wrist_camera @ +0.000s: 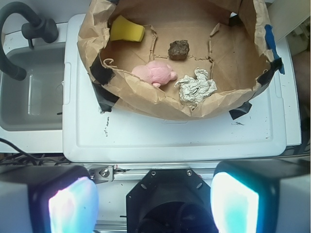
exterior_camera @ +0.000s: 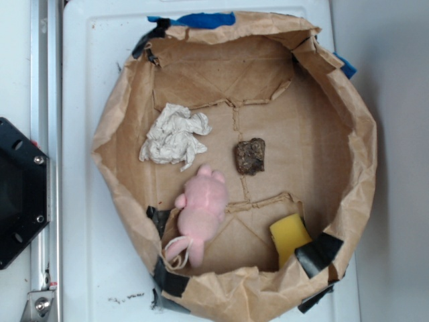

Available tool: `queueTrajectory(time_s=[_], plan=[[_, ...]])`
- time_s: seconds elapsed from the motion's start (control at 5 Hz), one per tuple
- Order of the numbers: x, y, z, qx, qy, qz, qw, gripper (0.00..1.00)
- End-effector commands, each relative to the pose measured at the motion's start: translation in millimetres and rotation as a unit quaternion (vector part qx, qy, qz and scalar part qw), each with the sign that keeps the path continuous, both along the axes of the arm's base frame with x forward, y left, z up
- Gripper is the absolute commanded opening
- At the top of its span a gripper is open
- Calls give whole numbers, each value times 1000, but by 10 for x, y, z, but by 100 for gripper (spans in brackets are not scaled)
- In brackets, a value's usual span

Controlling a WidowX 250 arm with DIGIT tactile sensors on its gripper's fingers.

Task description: Grab the rock.

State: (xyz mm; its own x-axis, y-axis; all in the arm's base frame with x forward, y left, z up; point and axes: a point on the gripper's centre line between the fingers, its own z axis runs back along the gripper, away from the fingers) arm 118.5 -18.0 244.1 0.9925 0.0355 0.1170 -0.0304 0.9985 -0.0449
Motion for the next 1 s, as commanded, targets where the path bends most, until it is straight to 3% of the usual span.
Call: queueTrajectory(time_s=[0.0, 0.2, 0.6, 0.8], plan=[[0, 0, 0, 0, 0, 0, 1000, 100], [370, 115, -68, 4, -7, 13, 1000, 100], [801, 422, -265, -6, -6, 21, 1000, 100], [1064, 414, -408, -11, 6, 12, 1000, 100]])
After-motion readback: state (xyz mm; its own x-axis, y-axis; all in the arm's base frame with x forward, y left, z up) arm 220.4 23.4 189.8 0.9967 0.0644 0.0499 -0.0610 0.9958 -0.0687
